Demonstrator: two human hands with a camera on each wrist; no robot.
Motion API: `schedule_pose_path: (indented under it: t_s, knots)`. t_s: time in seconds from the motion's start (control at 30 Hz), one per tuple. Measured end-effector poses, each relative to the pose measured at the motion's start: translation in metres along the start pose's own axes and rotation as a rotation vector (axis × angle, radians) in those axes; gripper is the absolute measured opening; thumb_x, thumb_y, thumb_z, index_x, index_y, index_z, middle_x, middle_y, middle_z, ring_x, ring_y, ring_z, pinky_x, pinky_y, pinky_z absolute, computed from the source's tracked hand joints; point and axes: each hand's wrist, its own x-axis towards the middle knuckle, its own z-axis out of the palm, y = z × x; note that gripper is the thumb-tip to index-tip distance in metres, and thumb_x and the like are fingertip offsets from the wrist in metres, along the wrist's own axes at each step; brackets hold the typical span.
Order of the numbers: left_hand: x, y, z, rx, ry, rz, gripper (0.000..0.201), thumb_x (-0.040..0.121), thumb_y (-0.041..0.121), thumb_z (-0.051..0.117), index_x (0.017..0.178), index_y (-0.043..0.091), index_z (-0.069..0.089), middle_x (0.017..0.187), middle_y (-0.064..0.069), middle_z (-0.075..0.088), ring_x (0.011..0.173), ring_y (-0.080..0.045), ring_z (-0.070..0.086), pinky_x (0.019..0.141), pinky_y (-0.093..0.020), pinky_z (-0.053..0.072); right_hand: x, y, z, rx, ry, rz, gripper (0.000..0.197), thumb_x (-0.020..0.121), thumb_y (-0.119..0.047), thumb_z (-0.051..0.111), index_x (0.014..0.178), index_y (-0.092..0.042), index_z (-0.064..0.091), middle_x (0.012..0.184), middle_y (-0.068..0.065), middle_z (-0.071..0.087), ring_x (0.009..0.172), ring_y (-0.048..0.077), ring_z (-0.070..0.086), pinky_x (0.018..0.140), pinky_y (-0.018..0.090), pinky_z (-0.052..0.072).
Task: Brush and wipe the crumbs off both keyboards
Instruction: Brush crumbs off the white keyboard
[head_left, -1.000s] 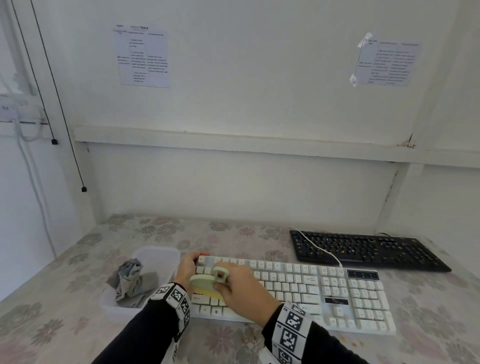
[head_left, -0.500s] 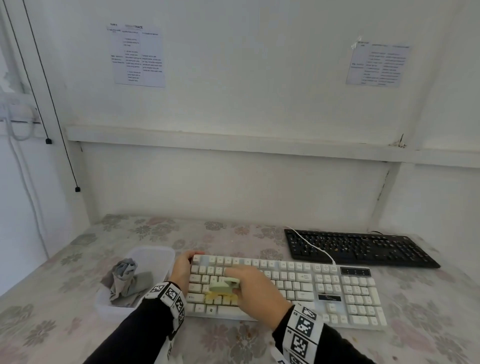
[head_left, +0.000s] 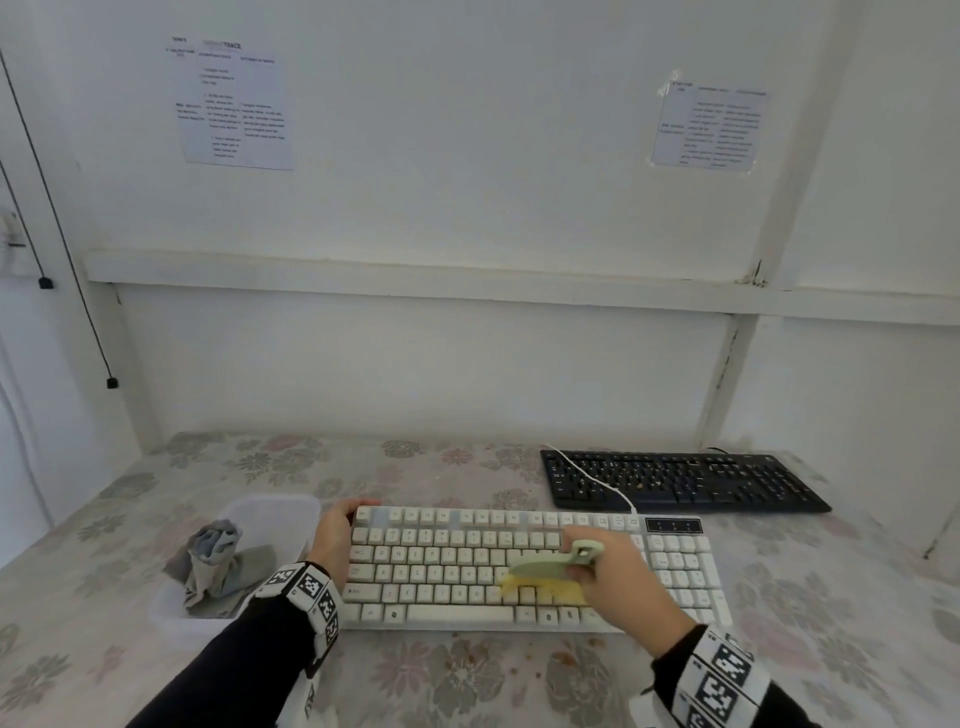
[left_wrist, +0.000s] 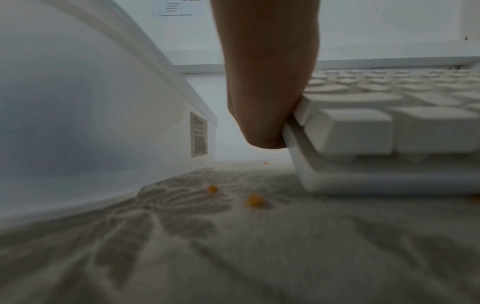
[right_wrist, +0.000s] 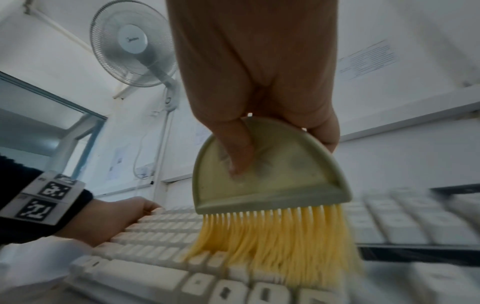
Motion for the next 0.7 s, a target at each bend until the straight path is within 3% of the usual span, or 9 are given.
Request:
schedule_pose_path:
  t_s: [0.07, 0.17, 0.33, 0.4, 0.5, 0.57, 0.7]
  knots:
    - [0.001, 0.000, 0.000, 0.008, -0.002, 0.007, 0.029, 0.091, 0.023, 0.046, 0.067, 0.012, 0.058, 0.048, -0.010, 0.055, 0.053, -0.030, 0.052, 0.062, -0.036, 0.048, -0.006, 0.012, -0.011, 0.009, 0.028, 0.041, 0.064, 0.080, 0.008, 0.059, 0.066, -0.054, 0.051, 0.068, -0.012, 0.050, 0.063, 0.001, 0.047, 0.057, 0.006, 0.040]
    - [0.000, 0.000, 0.000, 0.005, -0.002, 0.008, 0.028, 0.090, 0.023, 0.046, 0.067, 0.013, 0.059, 0.050, -0.010, 0.055, 0.054, -0.029, 0.052, 0.061, -0.036, 0.048, -0.015, 0.028, -0.027, 0.007, 0.075, 0.090, 0.054, 0.075, 0.009, 0.065, 0.056, -0.041, 0.052, 0.064, -0.011, 0.048, 0.059, 0.000, 0.044, 0.055, 0.007, 0.039]
    - [-0.002, 0.000, 0.000, -0.006, 0.016, 0.019, 0.027, 0.086, 0.026, 0.050, 0.064, 0.016, 0.061, 0.050, -0.010, 0.057, 0.048, -0.028, 0.054, 0.064, -0.036, 0.049, -0.027, 0.054, -0.053, -0.001, 0.183, 0.146, 0.070, 0.073, 0.013, 0.062, 0.060, -0.055, 0.051, 0.056, -0.008, 0.045, 0.059, -0.003, 0.052, 0.054, 0.008, 0.038]
    - [-0.001, 0.000, 0.000, -0.004, 0.019, 0.024, 0.026, 0.086, 0.025, 0.050, 0.064, 0.016, 0.060, 0.049, -0.009, 0.057, 0.045, -0.027, 0.054, 0.063, -0.036, 0.049, -0.031, 0.064, -0.062, 0.006, 0.212, 0.195, 0.070, 0.074, 0.013, 0.062, 0.058, -0.055, 0.052, 0.057, -0.005, 0.048, 0.051, 0.005, 0.046, 0.051, 0.008, 0.039]
    - [-0.001, -0.001, 0.000, 0.012, 0.017, 0.031, 0.027, 0.085, 0.025, 0.050, 0.062, 0.015, 0.060, 0.048, -0.010, 0.057, 0.042, -0.026, 0.055, 0.063, -0.036, 0.049, -0.035, 0.075, -0.072, -0.008, 0.229, 0.270, 0.058, 0.075, 0.013, 0.062, 0.048, -0.037, 0.052, 0.062, -0.005, 0.050, 0.057, 0.005, 0.044, 0.051, 0.006, 0.039]
    - [0.000, -0.002, 0.001, 0.013, 0.011, 0.031, 0.028, 0.086, 0.025, 0.049, 0.061, 0.015, 0.059, 0.047, -0.010, 0.056, 0.040, -0.026, 0.054, 0.062, -0.035, 0.048, -0.037, 0.079, -0.076, -0.032, 0.218, 0.313, 0.048, 0.077, 0.012, 0.062, 0.057, -0.030, 0.048, 0.063, -0.006, 0.050, 0.059, 0.004, 0.044, 0.052, 0.006, 0.039]
    - [-0.001, -0.001, 0.000, 0.008, 0.006, 0.027, 0.029, 0.084, 0.026, 0.052, 0.058, 0.016, 0.060, 0.047, -0.011, 0.057, 0.041, -0.027, 0.055, 0.062, -0.036, 0.049, -0.040, 0.087, -0.084, -0.074, 0.220, 0.384, 0.041, 0.080, 0.005, 0.062, 0.062, -0.029, 0.047, 0.068, -0.006, 0.051, 0.063, 0.009, 0.047, 0.049, 0.013, 0.034]
